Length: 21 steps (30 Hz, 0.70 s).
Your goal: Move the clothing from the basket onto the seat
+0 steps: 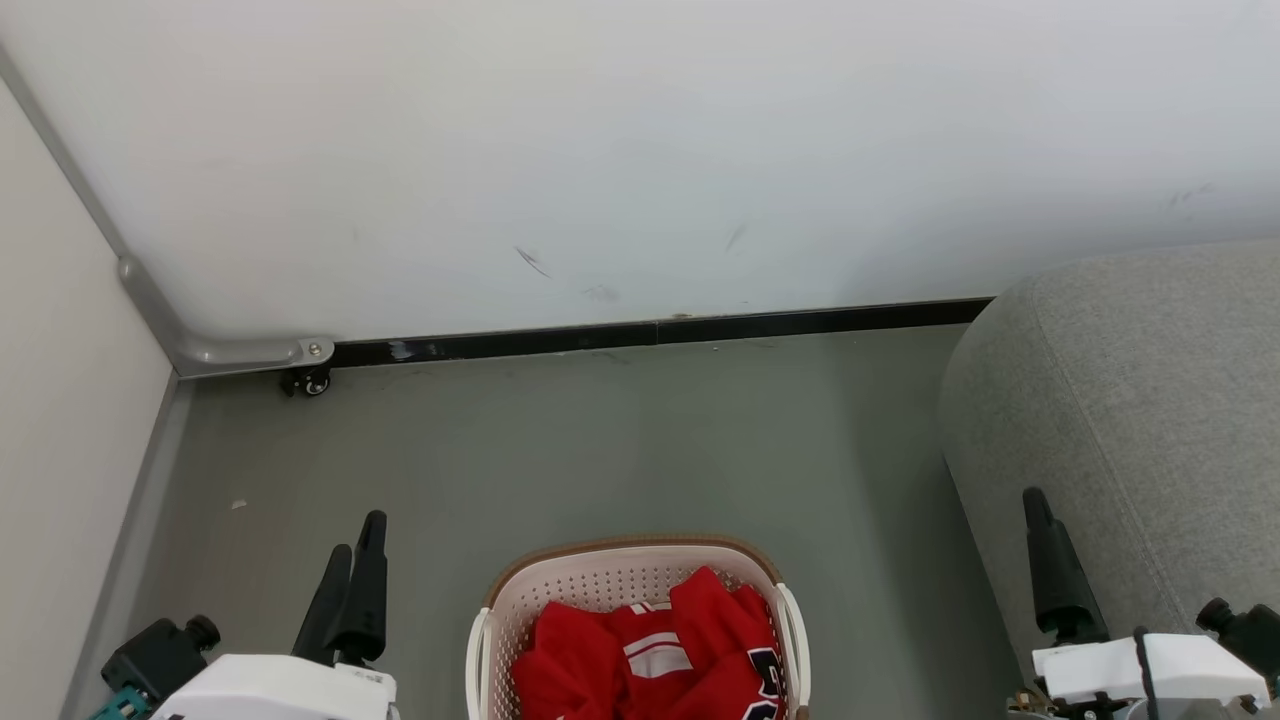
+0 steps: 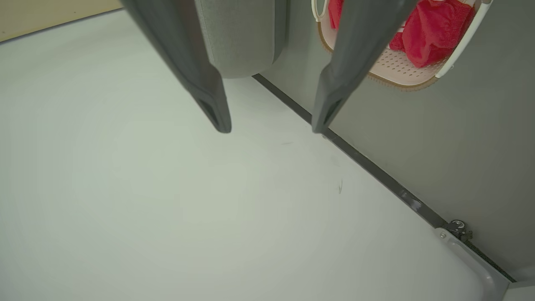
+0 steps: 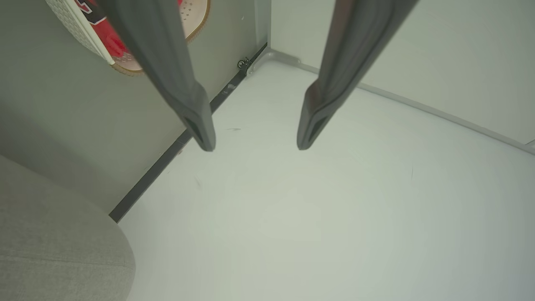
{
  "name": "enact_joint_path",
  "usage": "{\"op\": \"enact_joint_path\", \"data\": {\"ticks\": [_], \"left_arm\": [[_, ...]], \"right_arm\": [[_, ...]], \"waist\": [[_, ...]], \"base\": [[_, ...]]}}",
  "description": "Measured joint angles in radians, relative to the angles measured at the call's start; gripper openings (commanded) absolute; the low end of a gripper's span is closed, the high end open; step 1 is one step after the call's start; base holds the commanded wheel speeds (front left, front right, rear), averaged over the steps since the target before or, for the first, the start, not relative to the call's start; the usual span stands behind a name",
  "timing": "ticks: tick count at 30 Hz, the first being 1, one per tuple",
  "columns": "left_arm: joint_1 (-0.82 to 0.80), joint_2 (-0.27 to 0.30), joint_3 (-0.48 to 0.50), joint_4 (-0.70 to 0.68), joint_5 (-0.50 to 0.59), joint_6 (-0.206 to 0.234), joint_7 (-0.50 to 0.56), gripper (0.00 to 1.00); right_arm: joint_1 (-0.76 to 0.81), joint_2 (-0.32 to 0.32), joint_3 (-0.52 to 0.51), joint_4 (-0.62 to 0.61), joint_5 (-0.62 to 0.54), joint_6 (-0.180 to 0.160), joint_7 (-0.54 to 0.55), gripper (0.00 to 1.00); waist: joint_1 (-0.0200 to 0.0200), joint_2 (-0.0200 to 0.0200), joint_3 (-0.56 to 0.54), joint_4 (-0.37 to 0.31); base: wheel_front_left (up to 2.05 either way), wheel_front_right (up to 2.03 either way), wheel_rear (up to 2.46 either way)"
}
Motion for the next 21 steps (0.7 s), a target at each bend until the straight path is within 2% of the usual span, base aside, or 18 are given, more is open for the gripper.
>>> {"op": "enact_joint_path", "data": {"ticks": [14,21], "left_arm": [[0.000,0.027,-0.084,-0.043,0.320,0.049,-0.046,1.00],[0.000,0.036,-0.114,-0.056,0.466,0.089,-0.068,1.00]], "right_arm": [[0.001,-0.002,0.029,0.008,-0.310,0.000,-0.050,1.00],[0.001,-0.002,0.030,0.010,-0.464,0.000,-0.060,1.00]], "waist": [[-0.0115,0.0000,-0.007,0.010],[-0.0148,0.0000,-0.005,0.014]], "base": [[0.00,0.00,0.00],[0.00,0.00,0.00]]}}
